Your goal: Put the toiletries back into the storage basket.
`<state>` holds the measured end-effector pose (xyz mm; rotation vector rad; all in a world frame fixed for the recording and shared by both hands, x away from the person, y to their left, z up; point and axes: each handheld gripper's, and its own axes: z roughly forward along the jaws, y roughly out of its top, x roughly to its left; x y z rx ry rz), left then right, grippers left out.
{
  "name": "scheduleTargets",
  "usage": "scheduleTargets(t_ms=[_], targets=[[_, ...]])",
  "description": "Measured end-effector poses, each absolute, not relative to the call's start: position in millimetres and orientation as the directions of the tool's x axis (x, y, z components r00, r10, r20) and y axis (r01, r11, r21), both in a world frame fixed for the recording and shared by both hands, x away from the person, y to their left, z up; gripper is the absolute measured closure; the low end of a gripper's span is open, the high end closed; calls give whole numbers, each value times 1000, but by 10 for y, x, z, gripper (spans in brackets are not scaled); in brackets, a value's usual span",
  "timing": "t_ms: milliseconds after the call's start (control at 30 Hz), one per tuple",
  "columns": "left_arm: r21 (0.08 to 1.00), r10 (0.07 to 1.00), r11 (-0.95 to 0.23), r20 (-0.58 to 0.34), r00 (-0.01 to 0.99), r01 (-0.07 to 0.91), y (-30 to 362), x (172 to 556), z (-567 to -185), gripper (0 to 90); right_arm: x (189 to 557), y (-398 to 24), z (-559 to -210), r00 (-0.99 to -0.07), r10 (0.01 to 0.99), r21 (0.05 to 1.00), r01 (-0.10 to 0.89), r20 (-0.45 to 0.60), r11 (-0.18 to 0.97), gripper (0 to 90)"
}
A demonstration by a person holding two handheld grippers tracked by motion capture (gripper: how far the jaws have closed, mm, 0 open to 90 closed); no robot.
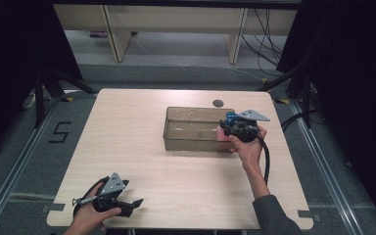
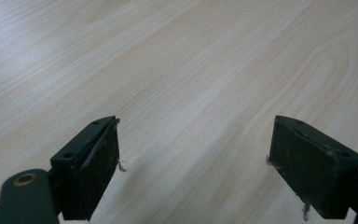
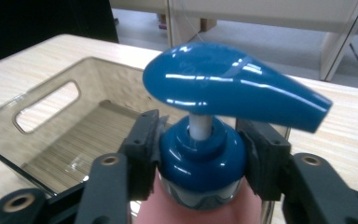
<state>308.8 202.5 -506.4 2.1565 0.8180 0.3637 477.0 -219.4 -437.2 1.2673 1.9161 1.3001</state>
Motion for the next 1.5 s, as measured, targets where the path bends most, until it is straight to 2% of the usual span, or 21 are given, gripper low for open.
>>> scheduleTargets(t_ms=[100, 267, 300, 433, 567, 633, 667, 733, 767, 1000, 1100, 1167, 1300, 1333, 1367, 1500], targets=[[754, 655, -490, -13, 755, 438, 2022, 3079, -5059, 154, 4756, -2208, -4364, -437, 892, 901, 424, 115, 92, 425], [757, 656, -491, -3, 754, 430, 2025, 3081, -5053, 154, 4746, -2226, -4380, -430, 892, 901, 427, 135, 69, 409], [757, 653, -498, 6, 758, 423, 2032, 3087, -5049, 154, 4751, -2242, -4384, -428, 897, 904, 419, 108, 91, 404], [758, 655, -488, -10, 756, 432, 2021, 3076, -5053, 154, 4741, -2245, -4392, -421, 895, 897, 439, 149, 57, 375], [759, 656, -486, -12, 755, 433, 2021, 3076, -5053, 154, 4725, -2286, -4379, -418, 899, 897, 436, 132, 71, 350], [759, 654, -488, -10, 756, 431, 2022, 3079, -5052, 154, 4728, -2287, -4384, -416, 900, 900, 429, 126, 72, 347], [760, 654, -488, -9, 757, 431, 2022, 3079, -5052, 154, 4709, -2263, -4381, -409, 896, 894, 447, 173, 32, 343], [759, 655, -486, -11, 755, 432, 2021, 3076, -5051, 154, 4694, -2256, -4364, -401, 897, 888, 458, 183, 24, 336], [760, 655, -485, -12, 755, 433, 2022, 3077, -5052, 154, 4705, -2272, -4364, -416, 896, 897, 439, 158, 45, 333], [761, 657, -478, -20, 753, 438, 2018, 3072, -5052, 154, 4686, -2261, -4353, -403, 897, 894, 449, 182, 20, 318], [760, 656, -485, -12, 755, 433, 2022, 3076, -5050, 154, 4695, -2294, -4354, -418, 898, 906, 420, 137, 57, 314], [760, 655, -482, -18, 755, 436, 2020, 3072, -5049, 154, 4676, -2280, -4341, -411, 895, 896, 442, 173, 30, 314], [759, 655, -483, -17, 756, 436, 2022, 3072, -5049, 154, 4662, -2294, -4330, -408, 901, 904, 426, 148, 45, 315], [759, 655, -483, -17, 756, 436, 2023, 3071, -5048, 154, 4642, -2266, -4328, -399, 897, 895, 447, 193, 6, 315], [760, 655, -483, -17, 756, 436, 2023, 3071, -5048, 154, 4635, -2266, -4324, -397, 897, 893, 450, 196, 4, 315], [759, 655, -483, -17, 756, 436, 2022, 3070, -5048, 154, 4643, -2293, -4328, -418, 895, 907, 419, 158, 36, 316]])
